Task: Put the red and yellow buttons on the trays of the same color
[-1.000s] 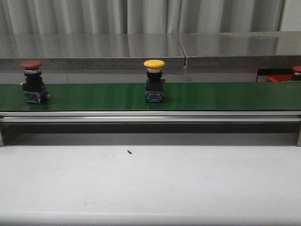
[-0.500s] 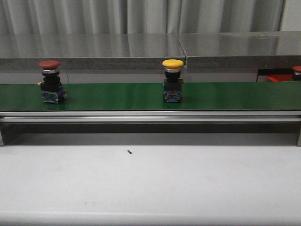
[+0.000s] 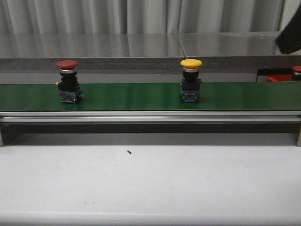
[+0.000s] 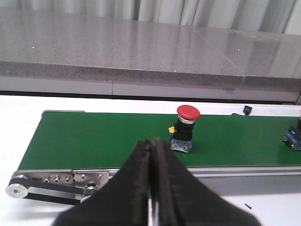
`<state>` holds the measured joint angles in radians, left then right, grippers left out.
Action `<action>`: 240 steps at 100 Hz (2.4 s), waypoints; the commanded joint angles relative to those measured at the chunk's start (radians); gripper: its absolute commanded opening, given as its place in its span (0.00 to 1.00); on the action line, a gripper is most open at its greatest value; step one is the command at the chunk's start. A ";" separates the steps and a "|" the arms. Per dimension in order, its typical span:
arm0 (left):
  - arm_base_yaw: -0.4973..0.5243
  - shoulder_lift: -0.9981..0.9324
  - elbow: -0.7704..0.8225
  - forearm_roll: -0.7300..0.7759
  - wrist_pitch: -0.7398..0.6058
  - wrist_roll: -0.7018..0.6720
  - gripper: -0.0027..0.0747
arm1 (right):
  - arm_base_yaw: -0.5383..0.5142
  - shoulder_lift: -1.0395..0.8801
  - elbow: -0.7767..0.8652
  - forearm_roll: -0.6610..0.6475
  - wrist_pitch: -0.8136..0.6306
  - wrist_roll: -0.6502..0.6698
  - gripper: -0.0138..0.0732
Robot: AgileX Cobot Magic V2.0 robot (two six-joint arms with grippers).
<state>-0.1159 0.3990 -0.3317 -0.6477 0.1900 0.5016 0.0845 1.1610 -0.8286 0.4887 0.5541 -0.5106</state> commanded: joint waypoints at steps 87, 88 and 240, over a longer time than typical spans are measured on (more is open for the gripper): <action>-0.008 0.005 -0.028 -0.015 -0.070 0.002 0.01 | 0.088 0.567 -0.494 0.000 -0.041 -0.022 0.37; -0.008 0.005 -0.028 -0.015 -0.070 0.002 0.01 | 0.087 0.567 -0.494 0.000 -0.039 -0.021 0.36; -0.008 0.005 -0.028 -0.015 -0.070 0.002 0.01 | -0.800 0.387 -0.162 -0.169 -0.091 0.247 0.31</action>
<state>-0.1159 0.3990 -0.3317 -0.6477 0.1882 0.5023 -0.7087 1.5444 -0.9682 0.3051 0.5296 -0.2358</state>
